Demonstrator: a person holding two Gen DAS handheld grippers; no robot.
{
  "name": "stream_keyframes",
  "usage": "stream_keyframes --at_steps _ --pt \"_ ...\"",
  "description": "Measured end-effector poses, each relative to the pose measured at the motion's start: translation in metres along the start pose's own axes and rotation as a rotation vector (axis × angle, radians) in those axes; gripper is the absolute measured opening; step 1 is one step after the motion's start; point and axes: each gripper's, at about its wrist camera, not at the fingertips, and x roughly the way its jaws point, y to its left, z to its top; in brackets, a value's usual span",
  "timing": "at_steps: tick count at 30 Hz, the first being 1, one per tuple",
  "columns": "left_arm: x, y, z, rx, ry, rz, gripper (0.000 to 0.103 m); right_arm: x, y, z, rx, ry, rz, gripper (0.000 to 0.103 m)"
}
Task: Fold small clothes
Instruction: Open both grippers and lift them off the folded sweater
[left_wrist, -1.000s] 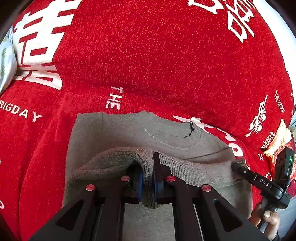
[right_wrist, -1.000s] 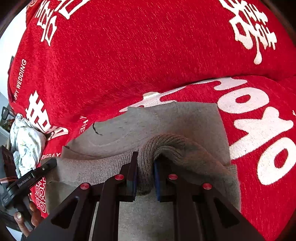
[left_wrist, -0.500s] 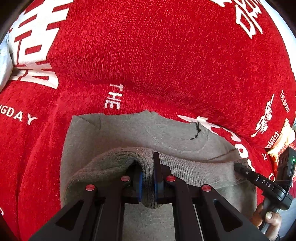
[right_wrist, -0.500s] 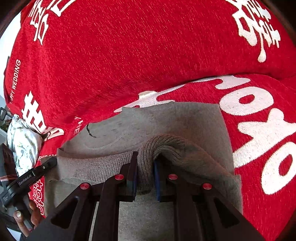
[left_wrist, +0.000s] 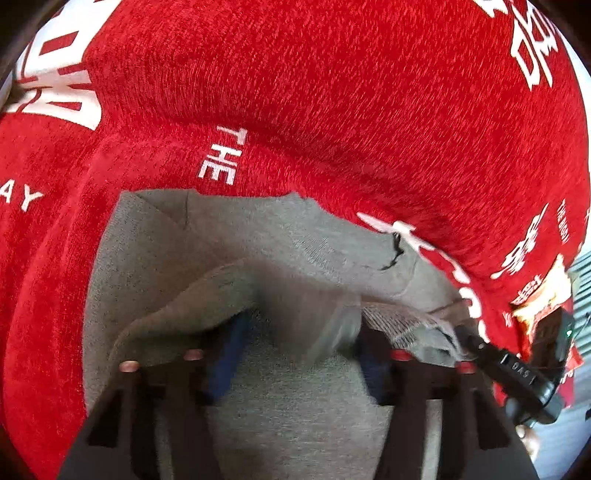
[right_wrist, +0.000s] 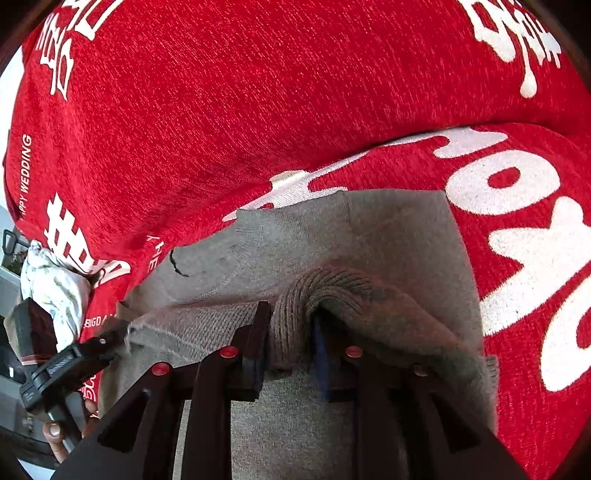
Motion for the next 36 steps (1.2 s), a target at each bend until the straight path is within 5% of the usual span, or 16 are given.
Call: stream_keyframes --at_steps 3,5,7,16,23,28,36 --pt "0.000 -0.005 0.000 0.023 0.003 0.025 0.063 0.000 0.001 0.000 0.004 0.004 0.024 0.042" --pt "-0.002 -0.005 0.000 0.022 0.007 0.024 0.063 -0.005 0.002 0.000 0.008 -0.011 0.056 0.066" --pt "-0.007 -0.004 0.000 0.015 0.001 0.009 0.063 -0.015 0.005 0.000 -0.001 -0.055 0.053 0.073" --pt "-0.048 -0.029 -0.010 0.140 -0.067 -0.085 0.063 -0.044 0.010 0.004 -0.100 -0.136 0.077 0.073" --pt "0.025 -0.065 -0.013 0.328 0.090 0.114 0.063 0.000 0.038 0.008 -0.238 -0.020 -0.007 0.073" --pt "0.035 -0.052 0.002 0.322 0.057 0.161 0.063 0.009 0.019 0.024 -0.264 -0.045 -0.164 0.073" --pt "0.034 -0.042 0.006 0.344 0.027 0.207 0.063 0.006 -0.019 0.030 -0.170 -0.060 -0.170 0.073"
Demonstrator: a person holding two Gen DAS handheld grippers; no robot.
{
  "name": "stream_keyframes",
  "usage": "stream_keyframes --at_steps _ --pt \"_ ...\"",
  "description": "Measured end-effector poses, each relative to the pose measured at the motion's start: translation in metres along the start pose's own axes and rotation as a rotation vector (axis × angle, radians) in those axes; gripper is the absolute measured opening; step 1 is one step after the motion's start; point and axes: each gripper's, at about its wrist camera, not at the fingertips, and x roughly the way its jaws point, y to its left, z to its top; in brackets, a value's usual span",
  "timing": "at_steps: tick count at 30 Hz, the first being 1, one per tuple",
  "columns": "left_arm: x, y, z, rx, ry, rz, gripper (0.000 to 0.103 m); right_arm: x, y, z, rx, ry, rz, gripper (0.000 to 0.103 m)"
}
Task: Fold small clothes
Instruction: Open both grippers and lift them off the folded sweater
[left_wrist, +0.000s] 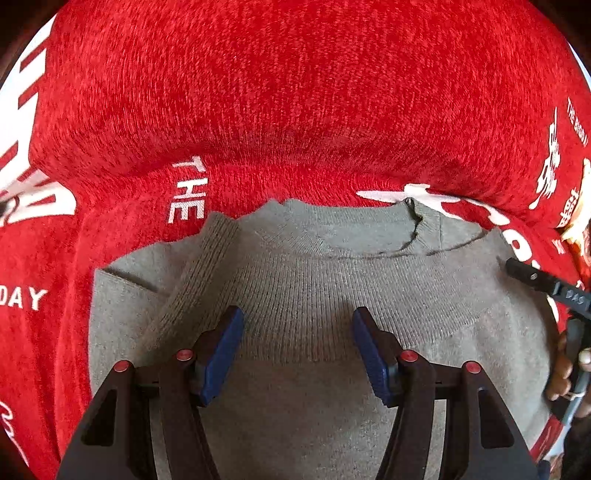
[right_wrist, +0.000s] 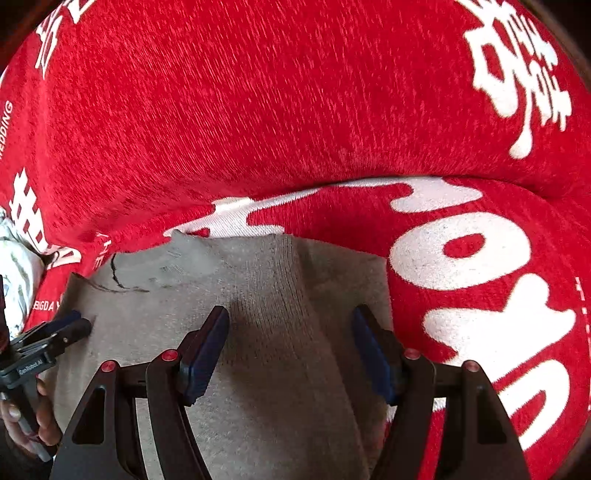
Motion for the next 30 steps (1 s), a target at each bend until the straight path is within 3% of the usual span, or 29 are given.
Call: stream_keyframes --at_steps 3,10,14,19,23,25,30 --pt "-0.008 -0.011 -0.002 0.029 -0.008 0.051 0.063 -0.021 0.009 0.000 -0.011 -0.047 -0.005 0.073" --pt "-0.043 -0.029 -0.025 0.035 -0.050 0.035 0.063 -0.062 0.069 -0.033 -0.142 -0.079 0.069 0.074" --pt "-0.057 -0.030 -0.058 0.001 -0.057 0.043 0.063 -0.060 0.102 -0.076 -0.261 -0.062 -0.026 0.074" --pt "-0.070 -0.034 -0.101 -0.016 -0.112 0.115 0.063 -0.051 0.114 -0.116 -0.300 -0.044 -0.055 0.079" --pt "-0.075 -0.044 -0.121 0.067 -0.169 0.239 0.069 -0.055 0.111 -0.122 -0.333 -0.062 -0.104 0.080" --pt "-0.081 -0.037 -0.129 0.057 -0.183 0.268 0.087 -0.062 0.096 -0.123 -0.300 -0.062 -0.125 0.081" --pt "-0.091 0.003 -0.154 -0.052 -0.152 0.228 0.088 -0.078 0.049 -0.137 -0.193 -0.036 -0.176 0.083"
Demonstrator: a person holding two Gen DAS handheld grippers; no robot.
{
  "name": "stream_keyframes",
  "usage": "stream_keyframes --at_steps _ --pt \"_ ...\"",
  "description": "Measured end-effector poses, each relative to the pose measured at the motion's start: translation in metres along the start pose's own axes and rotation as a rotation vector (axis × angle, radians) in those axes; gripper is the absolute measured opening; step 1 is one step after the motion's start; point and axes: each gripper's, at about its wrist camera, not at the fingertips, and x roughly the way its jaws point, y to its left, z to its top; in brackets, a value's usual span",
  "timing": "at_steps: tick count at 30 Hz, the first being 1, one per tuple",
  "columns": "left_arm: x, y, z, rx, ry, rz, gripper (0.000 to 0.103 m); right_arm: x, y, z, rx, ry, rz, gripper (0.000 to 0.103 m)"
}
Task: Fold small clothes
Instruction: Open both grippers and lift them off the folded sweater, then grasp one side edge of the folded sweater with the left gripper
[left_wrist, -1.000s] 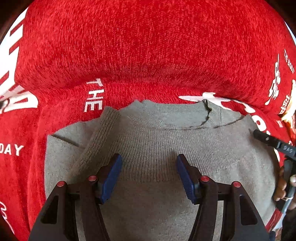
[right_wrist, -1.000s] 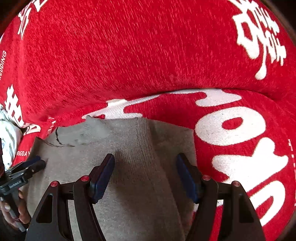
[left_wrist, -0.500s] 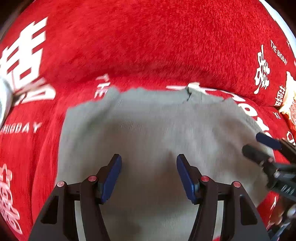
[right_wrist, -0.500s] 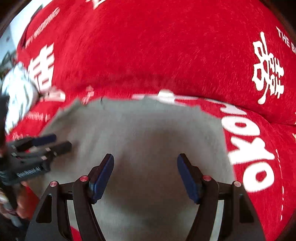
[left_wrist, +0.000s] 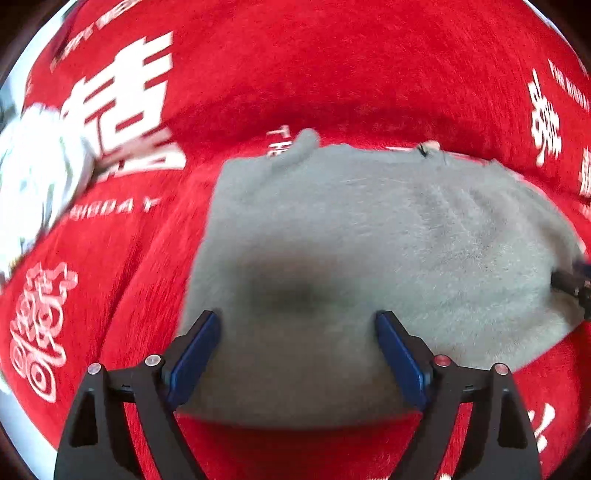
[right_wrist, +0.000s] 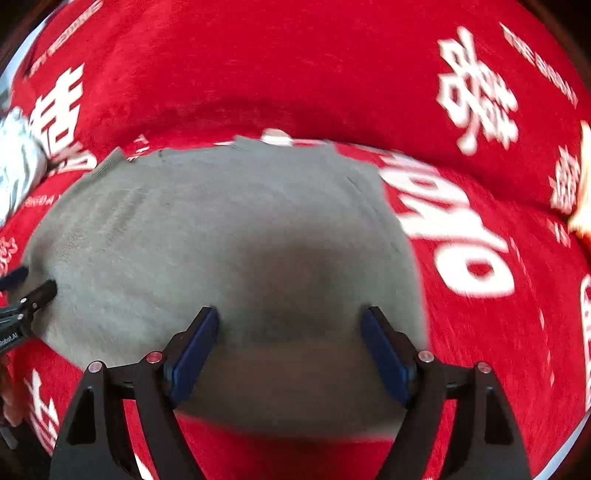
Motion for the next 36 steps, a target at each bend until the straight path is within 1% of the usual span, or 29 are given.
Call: stream_keyframes --at_steps 1,2,4,6,7,9,10,11,12,15,17,19,20,22,23,24,25,26,27,31,34,36 --pt "-0.003 0.002 -0.001 -0.019 0.001 -0.005 0.088 -0.006 -0.004 -0.005 0.020 -0.008 -0.028 0.083" --pt "-0.008 0.004 -0.002 -0.040 0.000 -0.014 0.088 -0.013 -0.003 -0.008 0.028 -0.027 -0.031 0.083" --pt "-0.018 -0.001 -0.004 -0.060 -0.013 -0.047 0.088 -0.025 0.003 -0.014 0.038 -0.067 -0.009 0.083" --pt "-0.024 -0.012 -0.005 -0.049 -0.013 -0.078 0.088 -0.034 0.017 -0.019 0.025 -0.091 0.031 0.083" --pt "-0.024 -0.017 -0.007 -0.037 -0.007 -0.081 0.088 -0.034 0.028 -0.022 -0.003 -0.092 0.047 0.083" --pt "-0.016 -0.021 -0.010 -0.038 0.031 -0.082 0.088 -0.025 0.037 -0.028 -0.035 -0.057 0.053 0.083" --pt "-0.012 -0.017 -0.014 -0.052 0.050 -0.082 0.088 -0.020 0.037 -0.032 -0.037 -0.033 0.046 0.083" --pt "-0.012 -0.012 -0.018 -0.060 0.041 -0.077 0.088 -0.014 0.032 -0.037 -0.023 -0.021 0.049 0.083" --pt "-0.016 -0.009 -0.021 -0.057 0.026 -0.079 0.088 -0.018 0.027 -0.039 -0.008 -0.048 0.066 0.083" --pt "-0.034 0.009 -0.032 -0.088 0.019 -0.109 0.088 -0.028 0.012 -0.044 0.047 -0.046 0.063 0.083" --pt "-0.049 0.031 -0.040 -0.157 -0.007 -0.126 0.088 -0.044 0.004 -0.049 0.090 -0.069 0.036 0.083" --pt "-0.058 0.056 -0.050 -0.255 -0.029 -0.162 0.088 -0.059 0.002 -0.059 0.132 -0.109 0.054 0.083" --pt "-0.057 0.068 -0.053 -0.306 -0.025 -0.190 0.088 -0.064 0.003 -0.063 0.139 -0.118 0.071 0.083" --pt "-0.050 0.085 -0.056 -0.374 -0.004 -0.260 0.087 -0.066 0.011 -0.066 0.122 -0.116 0.078 0.083" --pt "-0.044 0.090 -0.056 -0.400 0.009 -0.297 0.084 -0.067 0.018 -0.067 0.100 -0.114 0.080 0.083" --pt "-0.039 0.093 -0.056 -0.421 0.020 -0.345 0.069 -0.066 0.025 -0.068 0.076 -0.112 0.081 0.083" --pt "-0.032 0.093 -0.055 -0.440 0.039 -0.409 0.057 -0.066 0.030 -0.068 0.062 -0.110 0.079 0.083" --pt "-0.027 0.092 -0.052 -0.454 0.044 -0.458 0.057 -0.066 0.037 -0.068 0.046 -0.108 0.076 0.083" --pt "-0.025 0.092 -0.051 -0.462 0.040 -0.483 0.057 -0.065 0.041 -0.066 0.038 -0.105 0.076 0.083" --pt "-0.007 0.084 -0.039 -0.482 0.027 -0.552 0.057 -0.062 0.058 -0.058 0.004 -0.098 0.068 0.083" --pt "0.007 0.092 -0.031 -0.552 0.004 -0.629 0.057 -0.060 0.070 -0.043 -0.022 -0.089 0.068 0.083" --pt "0.012 0.098 -0.028 -0.572 -0.028 -0.666 0.055 -0.056 0.076 -0.030 -0.015 -0.080 0.084 0.083"
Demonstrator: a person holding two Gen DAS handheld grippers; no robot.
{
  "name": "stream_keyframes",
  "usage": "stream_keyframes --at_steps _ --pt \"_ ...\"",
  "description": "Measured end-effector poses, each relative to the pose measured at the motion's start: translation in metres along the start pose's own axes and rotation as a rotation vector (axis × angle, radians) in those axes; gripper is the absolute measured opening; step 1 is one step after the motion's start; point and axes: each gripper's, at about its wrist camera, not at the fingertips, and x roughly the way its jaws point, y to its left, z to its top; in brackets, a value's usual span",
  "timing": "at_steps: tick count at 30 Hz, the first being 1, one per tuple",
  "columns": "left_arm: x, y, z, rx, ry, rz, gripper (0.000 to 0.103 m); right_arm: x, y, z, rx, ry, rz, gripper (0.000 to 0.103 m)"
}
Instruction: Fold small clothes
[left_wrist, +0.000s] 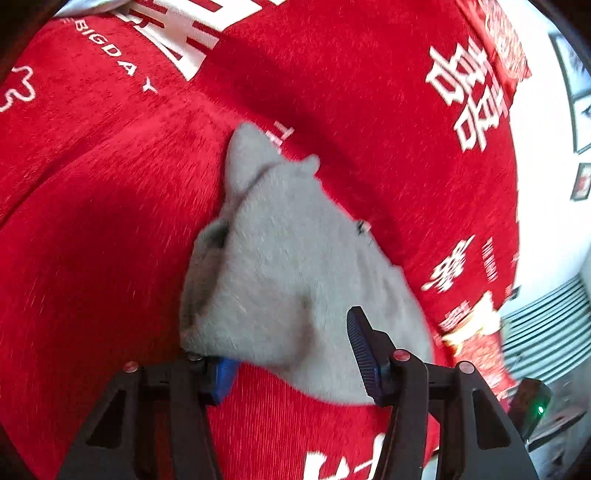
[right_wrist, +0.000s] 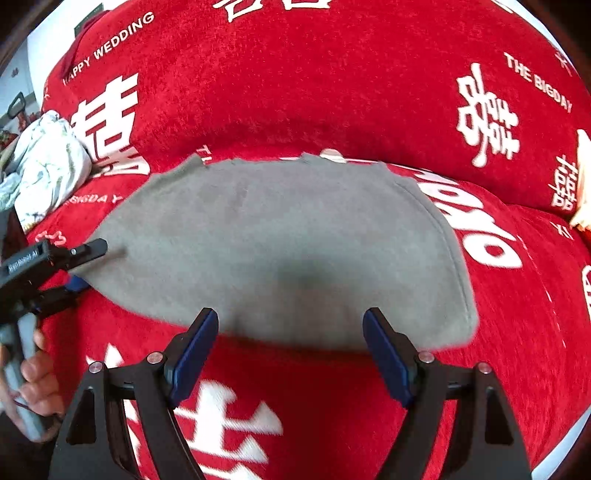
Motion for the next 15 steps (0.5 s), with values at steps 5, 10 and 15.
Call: stream_keyframes --at_steps 5,10,15 --pt "0.001 0.012 0.001 0.001 -0.035 -0.063 0.035 0.029 0.023 0.048 0.025 0.059 0.072 0.083" --pt "-0.001 0.029 0.007 -0.081 -0.063 -0.140 0.029 0.081 0.080 0.107 -0.040 0.156 0.130 0.083" --pt "0.003 0.024 0.007 -0.053 -0.055 -0.077 0.023 0.147 0.143 0.152 -0.047 0.278 0.184 0.083"
